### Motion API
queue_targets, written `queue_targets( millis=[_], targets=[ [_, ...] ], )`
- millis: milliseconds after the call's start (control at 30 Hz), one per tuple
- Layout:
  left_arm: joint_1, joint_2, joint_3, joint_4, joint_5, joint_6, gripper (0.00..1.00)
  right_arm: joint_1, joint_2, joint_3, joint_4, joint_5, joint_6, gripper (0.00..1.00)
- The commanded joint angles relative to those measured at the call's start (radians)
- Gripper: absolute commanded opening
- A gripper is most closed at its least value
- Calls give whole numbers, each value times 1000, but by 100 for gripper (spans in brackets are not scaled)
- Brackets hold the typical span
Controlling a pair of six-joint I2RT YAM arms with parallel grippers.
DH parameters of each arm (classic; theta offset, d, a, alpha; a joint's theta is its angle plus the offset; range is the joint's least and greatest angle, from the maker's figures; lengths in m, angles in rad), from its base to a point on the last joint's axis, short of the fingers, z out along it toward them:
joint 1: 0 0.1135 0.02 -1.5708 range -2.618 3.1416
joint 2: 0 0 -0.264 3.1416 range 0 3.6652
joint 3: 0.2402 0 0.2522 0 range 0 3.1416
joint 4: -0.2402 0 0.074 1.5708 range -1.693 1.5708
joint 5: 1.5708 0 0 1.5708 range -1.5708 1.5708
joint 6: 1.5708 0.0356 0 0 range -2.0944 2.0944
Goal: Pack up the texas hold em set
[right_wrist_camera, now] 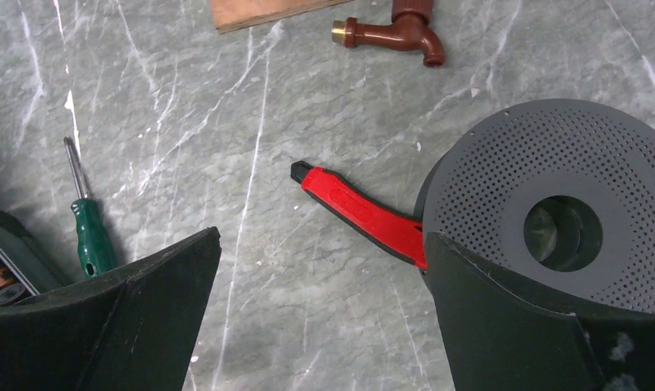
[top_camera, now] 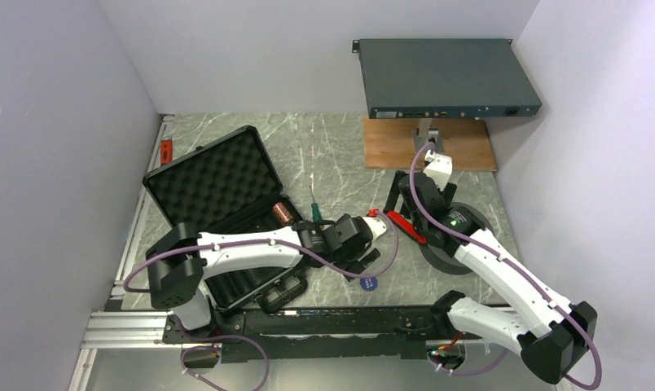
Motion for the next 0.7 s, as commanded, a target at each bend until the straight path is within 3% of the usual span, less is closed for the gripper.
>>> queue_targets(
  millis=[0,667],
  targets=[
    [-22,47,53,28,5,-6,86,-11,-33,46,-4,55,-9,100],
    [-99,255,164,-2,31,-49,83,-24,-37,-3,22,44,-11,100]
  ],
)
